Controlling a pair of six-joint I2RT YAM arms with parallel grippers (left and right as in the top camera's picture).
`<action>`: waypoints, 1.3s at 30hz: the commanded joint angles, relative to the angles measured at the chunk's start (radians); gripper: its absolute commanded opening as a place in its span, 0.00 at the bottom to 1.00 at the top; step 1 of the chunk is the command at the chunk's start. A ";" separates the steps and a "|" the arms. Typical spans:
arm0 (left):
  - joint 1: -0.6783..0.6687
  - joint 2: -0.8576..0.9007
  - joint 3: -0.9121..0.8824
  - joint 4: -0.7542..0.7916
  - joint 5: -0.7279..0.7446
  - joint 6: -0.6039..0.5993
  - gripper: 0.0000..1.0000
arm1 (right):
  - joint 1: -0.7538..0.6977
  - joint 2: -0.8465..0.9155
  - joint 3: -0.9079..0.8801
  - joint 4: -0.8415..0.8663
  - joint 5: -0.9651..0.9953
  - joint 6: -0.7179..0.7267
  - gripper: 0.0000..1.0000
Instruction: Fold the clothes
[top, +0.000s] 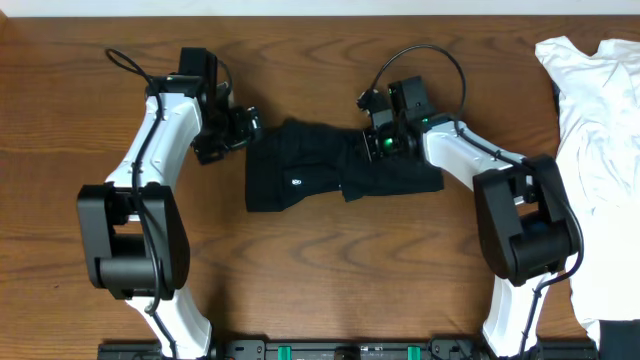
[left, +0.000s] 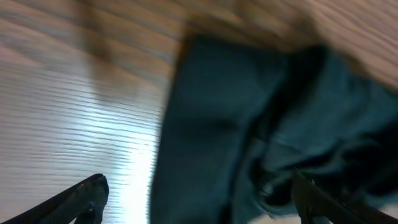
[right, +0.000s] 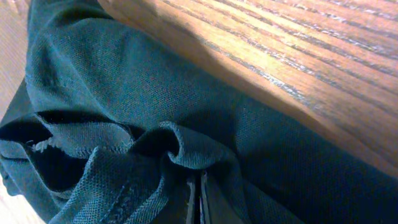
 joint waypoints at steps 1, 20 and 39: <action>0.004 0.038 -0.007 -0.019 0.105 0.043 0.96 | 0.024 -0.019 -0.012 0.002 0.012 0.013 0.04; -0.052 0.182 -0.008 -0.016 0.106 0.129 0.96 | 0.029 -0.019 -0.014 0.001 0.033 0.014 0.05; -0.103 0.182 -0.008 -0.018 0.185 0.159 0.95 | 0.029 -0.019 -0.016 -0.003 0.042 0.014 0.05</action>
